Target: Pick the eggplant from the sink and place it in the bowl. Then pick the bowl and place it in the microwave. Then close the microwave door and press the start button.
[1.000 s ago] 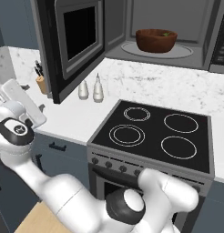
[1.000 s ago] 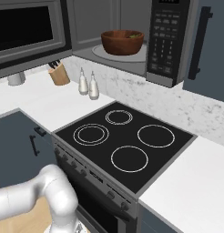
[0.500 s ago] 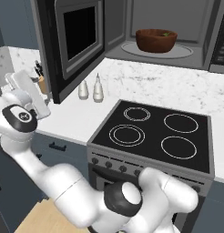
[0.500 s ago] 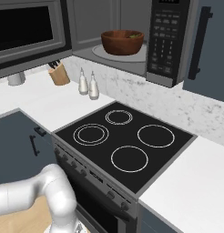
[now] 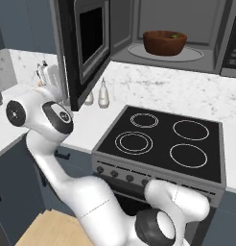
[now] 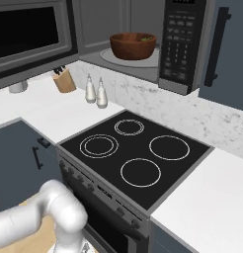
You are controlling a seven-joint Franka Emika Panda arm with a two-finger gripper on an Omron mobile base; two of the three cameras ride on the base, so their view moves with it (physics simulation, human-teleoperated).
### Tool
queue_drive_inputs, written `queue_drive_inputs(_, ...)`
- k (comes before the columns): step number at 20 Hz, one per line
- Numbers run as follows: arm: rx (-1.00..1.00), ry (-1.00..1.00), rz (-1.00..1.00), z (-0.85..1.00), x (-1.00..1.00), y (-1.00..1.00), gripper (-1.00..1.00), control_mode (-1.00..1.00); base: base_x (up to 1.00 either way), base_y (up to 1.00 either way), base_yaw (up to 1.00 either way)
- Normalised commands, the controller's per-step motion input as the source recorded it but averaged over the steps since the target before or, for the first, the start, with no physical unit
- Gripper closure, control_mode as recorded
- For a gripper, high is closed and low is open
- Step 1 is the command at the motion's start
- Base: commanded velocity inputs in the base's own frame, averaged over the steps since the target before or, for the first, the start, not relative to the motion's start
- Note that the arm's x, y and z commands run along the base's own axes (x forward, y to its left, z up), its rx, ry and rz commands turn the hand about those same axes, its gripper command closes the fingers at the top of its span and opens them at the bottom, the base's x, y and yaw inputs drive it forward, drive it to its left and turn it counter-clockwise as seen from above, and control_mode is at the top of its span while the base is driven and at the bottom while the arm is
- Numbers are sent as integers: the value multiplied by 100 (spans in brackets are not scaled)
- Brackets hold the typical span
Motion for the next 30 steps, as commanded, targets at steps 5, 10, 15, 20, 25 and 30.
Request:
queue_drive_inputs(5,25,-20,4,1,-66,-100,-100,-100,0,0,0)
queue_drive_inputs(10,27,-6,0,13,-18,-100,-100,-100,0,0,0)
queue_drive_inputs(15,27,1,0,22,0,-100,-100,-100,0,0,0)
queue_drive_inputs(20,27,1,0,22,0,-100,-100,-100,0,0,0)
queue_drive_inputs(25,25,0,-1,26,7,-100,-100,-100,0,0,0)
queue_drive_inputs(30,22,0,-2,15,37,-100,-100,-100,0,0,0)
